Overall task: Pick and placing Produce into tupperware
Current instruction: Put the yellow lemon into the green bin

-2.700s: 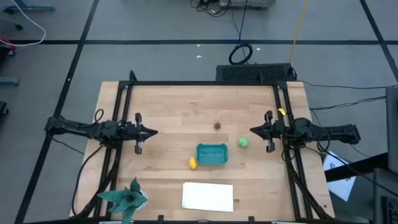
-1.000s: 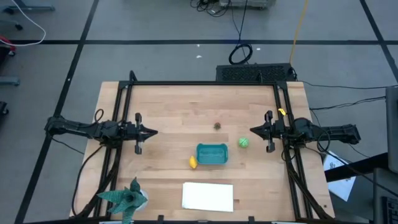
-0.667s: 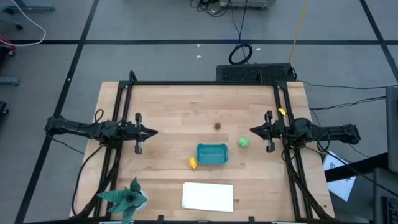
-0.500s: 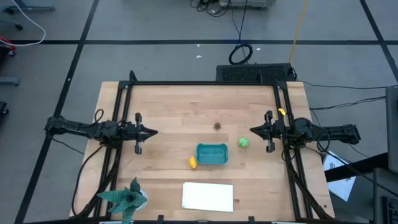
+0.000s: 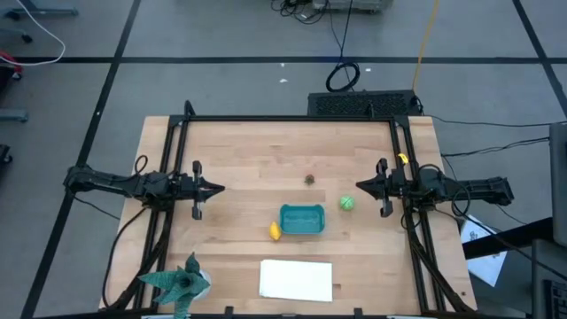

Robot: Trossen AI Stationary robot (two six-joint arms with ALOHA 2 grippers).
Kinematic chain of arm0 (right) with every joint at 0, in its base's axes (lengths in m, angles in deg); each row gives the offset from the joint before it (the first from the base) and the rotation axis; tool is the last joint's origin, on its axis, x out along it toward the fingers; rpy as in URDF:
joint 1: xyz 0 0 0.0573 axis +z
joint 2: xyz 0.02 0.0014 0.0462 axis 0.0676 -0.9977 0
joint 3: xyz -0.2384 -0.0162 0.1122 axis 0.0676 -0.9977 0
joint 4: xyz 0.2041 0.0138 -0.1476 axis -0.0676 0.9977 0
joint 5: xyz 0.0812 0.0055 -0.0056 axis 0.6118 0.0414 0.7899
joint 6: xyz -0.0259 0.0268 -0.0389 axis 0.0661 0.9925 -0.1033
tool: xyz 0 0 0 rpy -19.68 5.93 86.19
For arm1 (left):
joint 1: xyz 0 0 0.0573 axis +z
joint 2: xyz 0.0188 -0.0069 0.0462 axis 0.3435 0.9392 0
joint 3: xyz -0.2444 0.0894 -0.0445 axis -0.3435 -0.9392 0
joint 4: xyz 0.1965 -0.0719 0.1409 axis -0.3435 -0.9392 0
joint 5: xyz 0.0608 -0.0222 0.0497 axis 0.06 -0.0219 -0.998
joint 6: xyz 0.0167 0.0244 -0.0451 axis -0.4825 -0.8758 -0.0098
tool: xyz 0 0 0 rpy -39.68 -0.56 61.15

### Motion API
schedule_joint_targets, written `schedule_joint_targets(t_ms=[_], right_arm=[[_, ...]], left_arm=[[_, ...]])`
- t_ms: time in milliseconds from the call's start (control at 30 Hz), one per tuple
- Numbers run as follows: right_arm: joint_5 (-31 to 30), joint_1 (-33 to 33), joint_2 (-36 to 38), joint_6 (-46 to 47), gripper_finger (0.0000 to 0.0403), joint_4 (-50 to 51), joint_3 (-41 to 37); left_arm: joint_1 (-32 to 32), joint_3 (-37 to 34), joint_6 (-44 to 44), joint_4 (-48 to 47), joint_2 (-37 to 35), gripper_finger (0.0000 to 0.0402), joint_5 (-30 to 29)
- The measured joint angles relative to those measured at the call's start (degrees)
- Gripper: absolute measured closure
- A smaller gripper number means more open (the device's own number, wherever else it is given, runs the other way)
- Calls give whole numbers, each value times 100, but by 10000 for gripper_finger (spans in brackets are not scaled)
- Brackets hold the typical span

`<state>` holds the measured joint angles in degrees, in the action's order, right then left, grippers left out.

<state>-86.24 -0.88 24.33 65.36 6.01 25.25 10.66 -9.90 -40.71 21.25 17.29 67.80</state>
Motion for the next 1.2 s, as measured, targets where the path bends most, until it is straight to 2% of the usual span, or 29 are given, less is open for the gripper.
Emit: schedule_joint_targets(t_ms=[800, 1200], right_arm=[[0, -2, 0, -36, 403, -34, -2], [0, -2, 0, -36, 403, -30, 0]], left_arm=[[-1, 0, -2, 6, 0, 376, 0], [-2, 0, 181, 541, -1, 376, 1]])
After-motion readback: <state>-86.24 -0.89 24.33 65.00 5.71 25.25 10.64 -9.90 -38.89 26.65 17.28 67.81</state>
